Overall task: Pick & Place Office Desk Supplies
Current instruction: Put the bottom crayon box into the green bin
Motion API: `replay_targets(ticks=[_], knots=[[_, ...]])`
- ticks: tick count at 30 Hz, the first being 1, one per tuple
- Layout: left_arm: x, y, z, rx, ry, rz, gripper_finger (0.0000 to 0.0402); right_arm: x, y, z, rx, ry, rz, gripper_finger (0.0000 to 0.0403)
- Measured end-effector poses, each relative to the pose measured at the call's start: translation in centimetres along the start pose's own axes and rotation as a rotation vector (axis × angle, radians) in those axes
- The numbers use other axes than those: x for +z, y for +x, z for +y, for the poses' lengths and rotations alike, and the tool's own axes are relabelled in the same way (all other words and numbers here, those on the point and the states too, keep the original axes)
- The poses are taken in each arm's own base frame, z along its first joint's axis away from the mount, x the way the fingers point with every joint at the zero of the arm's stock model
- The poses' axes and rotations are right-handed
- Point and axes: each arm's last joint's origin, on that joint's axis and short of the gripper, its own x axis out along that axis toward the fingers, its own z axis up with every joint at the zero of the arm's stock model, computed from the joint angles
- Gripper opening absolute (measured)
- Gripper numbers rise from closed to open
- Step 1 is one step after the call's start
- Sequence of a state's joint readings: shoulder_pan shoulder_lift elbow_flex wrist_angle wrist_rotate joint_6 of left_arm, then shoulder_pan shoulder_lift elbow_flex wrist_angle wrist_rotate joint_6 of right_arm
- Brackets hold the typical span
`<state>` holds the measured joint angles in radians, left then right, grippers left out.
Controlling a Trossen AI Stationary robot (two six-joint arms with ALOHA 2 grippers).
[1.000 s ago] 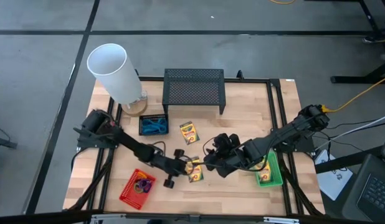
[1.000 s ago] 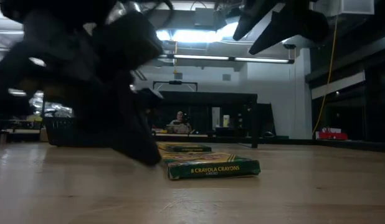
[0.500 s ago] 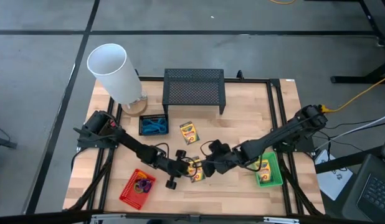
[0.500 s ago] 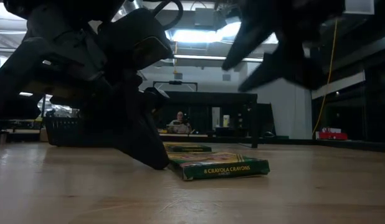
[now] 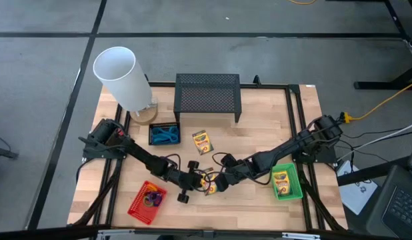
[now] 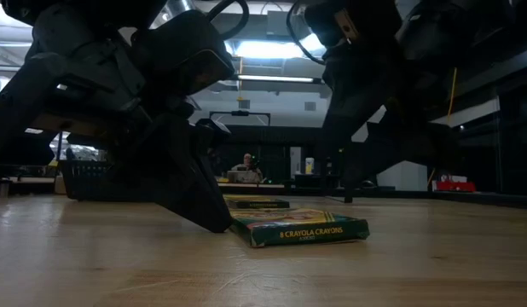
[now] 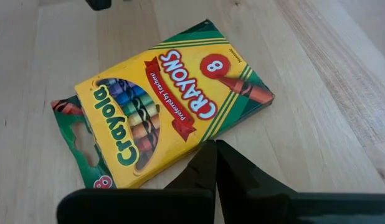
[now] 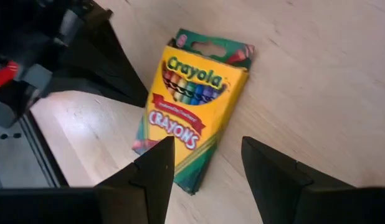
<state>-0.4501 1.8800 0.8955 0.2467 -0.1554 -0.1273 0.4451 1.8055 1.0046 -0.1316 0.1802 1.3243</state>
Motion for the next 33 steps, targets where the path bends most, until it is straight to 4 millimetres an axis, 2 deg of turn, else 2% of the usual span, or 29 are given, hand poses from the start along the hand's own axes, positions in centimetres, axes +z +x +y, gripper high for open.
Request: replay_targets(ticks=[12, 21, 27, 33], knots=[[0.1, 0.1, 0.1, 0.040, 0.005, -0.021, 0.0002, -0.9, 2.4, -0.5, 0.009, 0.029, 0.067, 0.0187], [0.1, 0.1, 0.1, 0.034, 0.004, -0.020, 0.0001, -2.1, 1.7, 0.2, 0.040, -0.004, 0.051, 0.0187], [0.2, 0.1, 0.8, 0.046, -0.024, -0.019, 0.0003, -3.9, 1.3, -0.3, -0.042, -0.024, 0.017, 0.0187], [0.3, 0.2, 1.4, 0.041, -0.046, -0.027, 0.0003, -4.1, 1.2, -0.1, -0.041, -0.020, -0.048, 0.0187]])
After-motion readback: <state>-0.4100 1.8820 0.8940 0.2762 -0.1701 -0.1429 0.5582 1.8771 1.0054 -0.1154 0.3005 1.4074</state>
